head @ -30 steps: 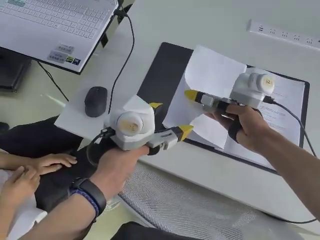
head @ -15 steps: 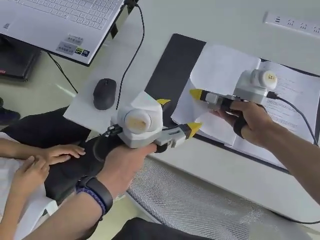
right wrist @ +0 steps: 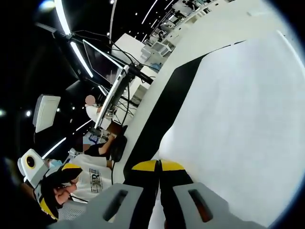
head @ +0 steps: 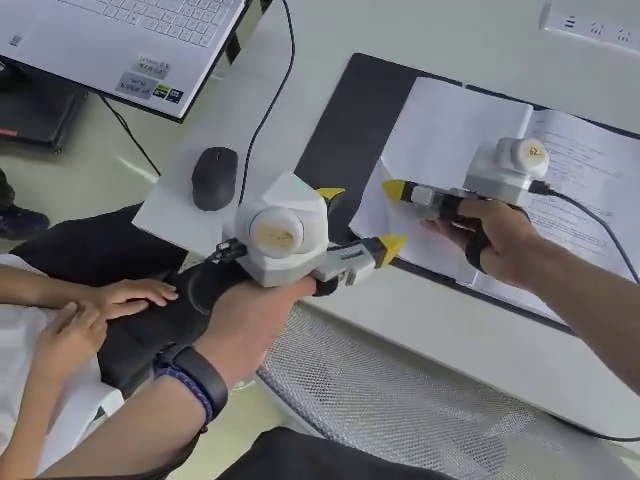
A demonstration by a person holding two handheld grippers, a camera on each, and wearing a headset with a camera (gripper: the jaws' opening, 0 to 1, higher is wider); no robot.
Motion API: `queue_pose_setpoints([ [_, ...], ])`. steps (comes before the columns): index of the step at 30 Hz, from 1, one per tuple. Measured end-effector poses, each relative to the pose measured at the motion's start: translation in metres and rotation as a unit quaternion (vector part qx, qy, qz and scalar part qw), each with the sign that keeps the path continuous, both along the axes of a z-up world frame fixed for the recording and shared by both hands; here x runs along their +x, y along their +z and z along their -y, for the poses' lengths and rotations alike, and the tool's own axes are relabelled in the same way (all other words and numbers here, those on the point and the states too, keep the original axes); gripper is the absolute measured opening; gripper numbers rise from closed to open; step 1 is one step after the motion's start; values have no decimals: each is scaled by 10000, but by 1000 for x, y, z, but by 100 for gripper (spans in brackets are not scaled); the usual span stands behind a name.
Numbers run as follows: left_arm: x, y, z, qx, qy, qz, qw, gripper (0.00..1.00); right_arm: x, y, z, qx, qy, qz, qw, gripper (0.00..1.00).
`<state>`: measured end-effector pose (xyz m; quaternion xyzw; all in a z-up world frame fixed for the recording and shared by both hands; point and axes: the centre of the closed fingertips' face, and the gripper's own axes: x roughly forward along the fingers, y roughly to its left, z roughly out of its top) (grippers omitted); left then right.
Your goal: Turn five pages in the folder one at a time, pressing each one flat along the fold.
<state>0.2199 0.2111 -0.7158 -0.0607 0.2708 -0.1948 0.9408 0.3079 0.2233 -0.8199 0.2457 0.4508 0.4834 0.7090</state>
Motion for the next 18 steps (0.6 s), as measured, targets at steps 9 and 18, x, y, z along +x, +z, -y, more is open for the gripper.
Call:
queue_pose_setpoints([
  [9,-1,1,2,3,-19,-6,10000,55,2,-1,-4,-1,-13,37,10000,1],
  [18,1,2,5,37,-114,-13,9999,54,-4,11,-9,128,45,127,9998,12],
])
